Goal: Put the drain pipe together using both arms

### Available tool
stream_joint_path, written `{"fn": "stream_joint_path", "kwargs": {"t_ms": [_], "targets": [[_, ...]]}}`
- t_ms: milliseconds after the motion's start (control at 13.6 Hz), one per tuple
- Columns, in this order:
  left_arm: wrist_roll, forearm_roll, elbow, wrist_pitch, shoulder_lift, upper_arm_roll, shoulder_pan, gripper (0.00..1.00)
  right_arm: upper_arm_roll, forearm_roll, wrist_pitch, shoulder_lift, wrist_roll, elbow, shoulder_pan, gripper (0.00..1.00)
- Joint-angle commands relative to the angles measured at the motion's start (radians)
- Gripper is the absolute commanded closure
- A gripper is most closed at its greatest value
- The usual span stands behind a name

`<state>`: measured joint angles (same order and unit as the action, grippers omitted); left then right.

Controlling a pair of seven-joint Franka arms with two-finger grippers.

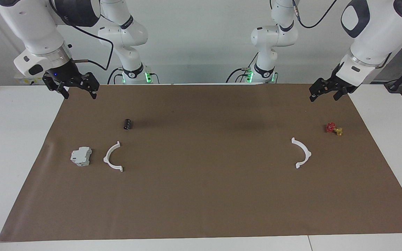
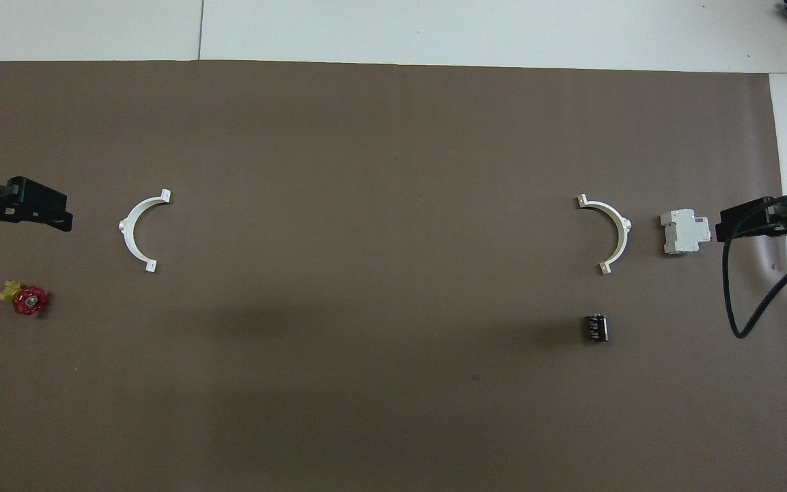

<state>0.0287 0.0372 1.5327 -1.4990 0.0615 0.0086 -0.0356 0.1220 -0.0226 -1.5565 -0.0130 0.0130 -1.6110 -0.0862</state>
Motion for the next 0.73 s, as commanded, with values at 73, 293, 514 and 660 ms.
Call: {"fn": "stream_joint_path", "kwargs": {"t_ms": [73, 293, 514, 660], "targets": [[-0.003, 0.012, 0.044, -0.036, -0.029, 0.01, -0.014, 0.0, -0.008, 0.003, -0.008, -0.025, -0.022, -0.03, 0.005, 0.0], [-0.001, 0.01, 0.05, -0.038, -0.032, 0.01, -0.015, 0.0, -0.008, 0.013, -0.055, -0.036, -0.025, -0.07, 0.005, 0.0], [-0.001, 0.012, 0.05, -0.038, -0.032, 0.01, -0.015, 0.0, -0.01, 0.015, -0.307, -0.1, -0.005, -0.284, 0.006, 0.0], [-0.001, 0.01, 0.05, -0.038, -0.032, 0.01, -0.015, 0.0, -0.01, 0.016, -0.411, -0.059, 0.051, -0.344, 0.006, 0.0]]}}
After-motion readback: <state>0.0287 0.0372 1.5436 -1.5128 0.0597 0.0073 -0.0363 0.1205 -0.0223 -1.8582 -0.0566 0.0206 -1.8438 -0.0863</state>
